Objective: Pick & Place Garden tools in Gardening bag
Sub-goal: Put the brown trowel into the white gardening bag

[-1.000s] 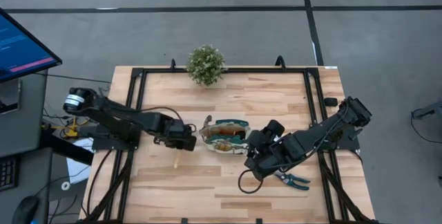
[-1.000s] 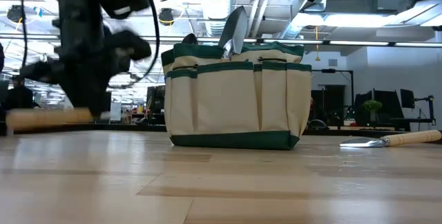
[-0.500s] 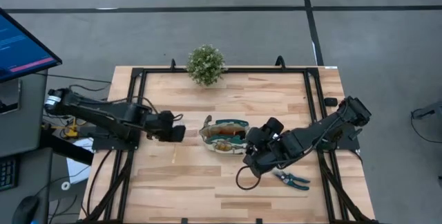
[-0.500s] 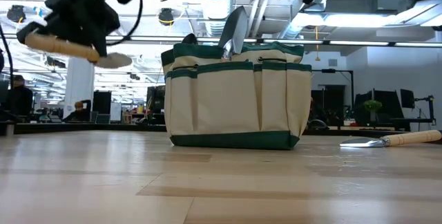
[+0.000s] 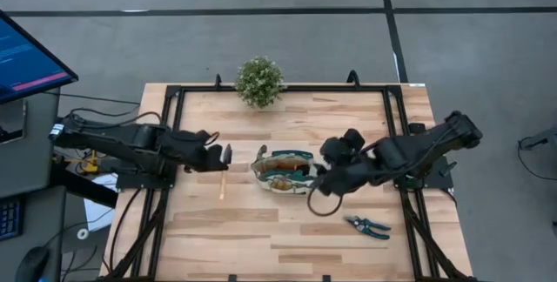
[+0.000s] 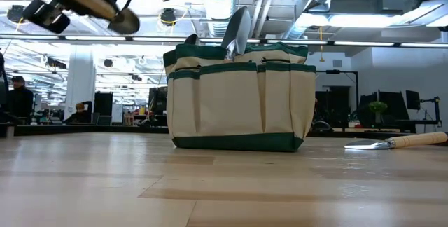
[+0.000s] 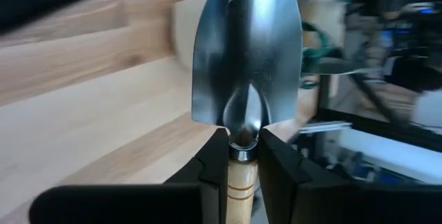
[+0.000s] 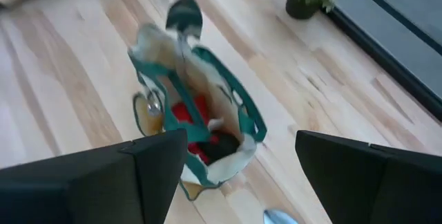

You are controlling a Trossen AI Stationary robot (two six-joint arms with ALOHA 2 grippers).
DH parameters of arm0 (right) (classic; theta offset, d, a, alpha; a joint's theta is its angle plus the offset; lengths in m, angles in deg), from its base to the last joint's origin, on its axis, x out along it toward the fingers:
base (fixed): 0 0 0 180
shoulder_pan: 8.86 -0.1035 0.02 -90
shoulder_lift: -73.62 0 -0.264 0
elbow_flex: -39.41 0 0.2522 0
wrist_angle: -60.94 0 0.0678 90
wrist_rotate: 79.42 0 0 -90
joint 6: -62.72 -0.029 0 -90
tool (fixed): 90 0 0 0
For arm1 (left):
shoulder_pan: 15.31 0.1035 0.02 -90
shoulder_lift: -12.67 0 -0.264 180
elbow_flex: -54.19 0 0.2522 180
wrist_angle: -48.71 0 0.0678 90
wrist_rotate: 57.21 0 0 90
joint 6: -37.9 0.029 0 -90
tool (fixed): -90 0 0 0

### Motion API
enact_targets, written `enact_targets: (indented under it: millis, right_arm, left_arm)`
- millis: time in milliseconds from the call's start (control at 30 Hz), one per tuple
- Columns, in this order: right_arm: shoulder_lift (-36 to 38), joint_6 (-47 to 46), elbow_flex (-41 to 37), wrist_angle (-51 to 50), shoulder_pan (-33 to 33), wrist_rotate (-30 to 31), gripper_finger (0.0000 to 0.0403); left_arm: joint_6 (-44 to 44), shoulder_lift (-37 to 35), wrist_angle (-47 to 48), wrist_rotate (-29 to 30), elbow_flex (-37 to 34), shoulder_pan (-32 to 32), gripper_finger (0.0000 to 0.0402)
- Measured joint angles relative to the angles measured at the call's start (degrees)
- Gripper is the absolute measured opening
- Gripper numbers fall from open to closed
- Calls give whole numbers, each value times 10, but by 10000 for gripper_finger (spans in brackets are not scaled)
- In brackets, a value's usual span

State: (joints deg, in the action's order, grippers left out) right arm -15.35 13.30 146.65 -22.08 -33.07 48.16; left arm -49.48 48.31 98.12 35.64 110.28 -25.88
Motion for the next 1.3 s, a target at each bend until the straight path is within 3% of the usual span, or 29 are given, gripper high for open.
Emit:
enact_targets:
  millis: [333, 567, 967, 1167, 1300]
  right_arm:
    - [57, 35, 0, 110, 33, 46, 265]
    - [55, 93, 0, 210, 65, 48, 265]
    - [52, 150, 0, 275, 96, 38, 265]
    - [48, 208, 0, 386, 109, -15, 265]
    - [31, 292, -1, 555, 141, -146, 265]
  left_arm:
    - [122, -19, -213, -6, 0, 0, 49]
    - [258, -18, -415, -87, 0, 0, 49]
    - [266, -17, -626, -205, 0, 0, 51]
    - [267, -18, -692, -205, 0, 0, 51]
    - [264, -11, -700, -206, 0, 0, 51]
